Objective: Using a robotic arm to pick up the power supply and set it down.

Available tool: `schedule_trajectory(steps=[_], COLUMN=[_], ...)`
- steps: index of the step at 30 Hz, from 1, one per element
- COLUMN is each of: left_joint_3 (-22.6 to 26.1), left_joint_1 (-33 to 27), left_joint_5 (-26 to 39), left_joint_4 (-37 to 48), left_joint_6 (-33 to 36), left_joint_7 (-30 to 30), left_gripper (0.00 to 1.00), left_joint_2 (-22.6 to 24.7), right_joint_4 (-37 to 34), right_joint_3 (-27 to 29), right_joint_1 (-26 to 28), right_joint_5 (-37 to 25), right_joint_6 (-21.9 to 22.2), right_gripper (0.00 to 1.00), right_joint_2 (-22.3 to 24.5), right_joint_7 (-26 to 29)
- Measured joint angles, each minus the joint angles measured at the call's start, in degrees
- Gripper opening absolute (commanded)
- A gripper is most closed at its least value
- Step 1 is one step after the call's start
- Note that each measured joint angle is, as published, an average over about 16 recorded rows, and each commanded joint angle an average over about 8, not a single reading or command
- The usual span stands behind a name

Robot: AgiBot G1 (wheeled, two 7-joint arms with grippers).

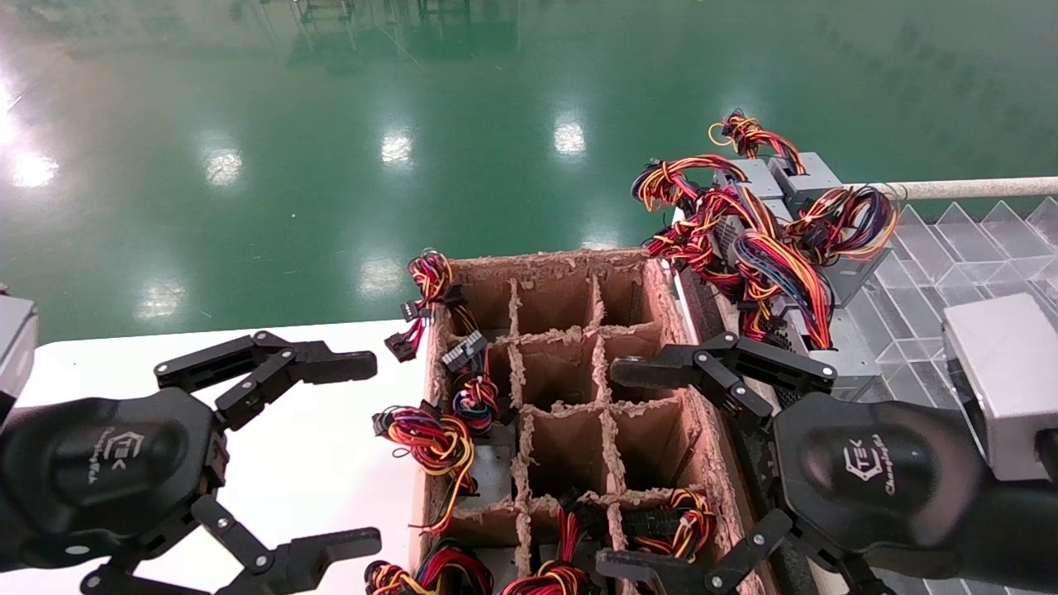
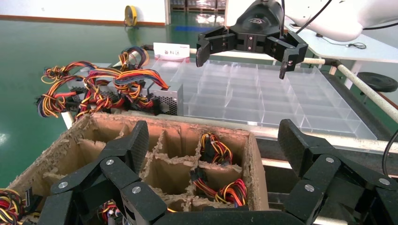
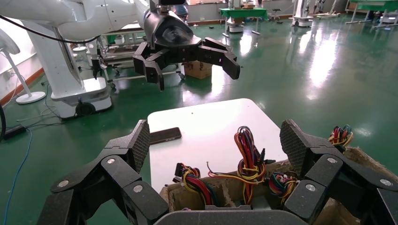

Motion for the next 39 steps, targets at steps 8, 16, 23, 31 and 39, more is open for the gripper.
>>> schedule_trajectory(steps=[8, 16, 23, 31, 39], left_joint_3=[0.00, 0.00, 0.00, 0.00, 0.00], left_joint_1=[0.00, 0.00, 0.00, 0.00, 0.00], left_joint_5=[0.00, 0.00, 0.00, 0.00, 0.00], left_joint_4=[0.00, 0.00, 0.00, 0.00, 0.00], left_joint_6=[0.00, 0.00, 0.00, 0.00, 0.00], left_joint_7=[0.00, 0.00, 0.00, 0.00, 0.00], left_gripper=[1.00, 1.00, 1.00, 1.00, 1.00], left_joint_2=[0.00, 0.00, 0.00, 0.00, 0.00], right_joint_4=[-0.03, -0.05, -0.05, -0.05, -0.05], right_joint_3=[0.00, 0.00, 0.00, 0.00, 0.00], right_joint_1=[0.03, 0.04, 0.05, 0.05, 0.05], right_joint_5=[-0.03, -0.05, -0.05, -0.06, -0.06], right_joint_6=[0.04, 0.06, 0.06, 0.06, 0.06], right_gripper=[1.00, 1.00, 1.00, 1.00, 1.00], right_joint_2=[0.01, 0.01, 0.01, 0.01, 0.01], right_joint_7=[-0.02, -0.04, -0.04, -0.04, -0.04])
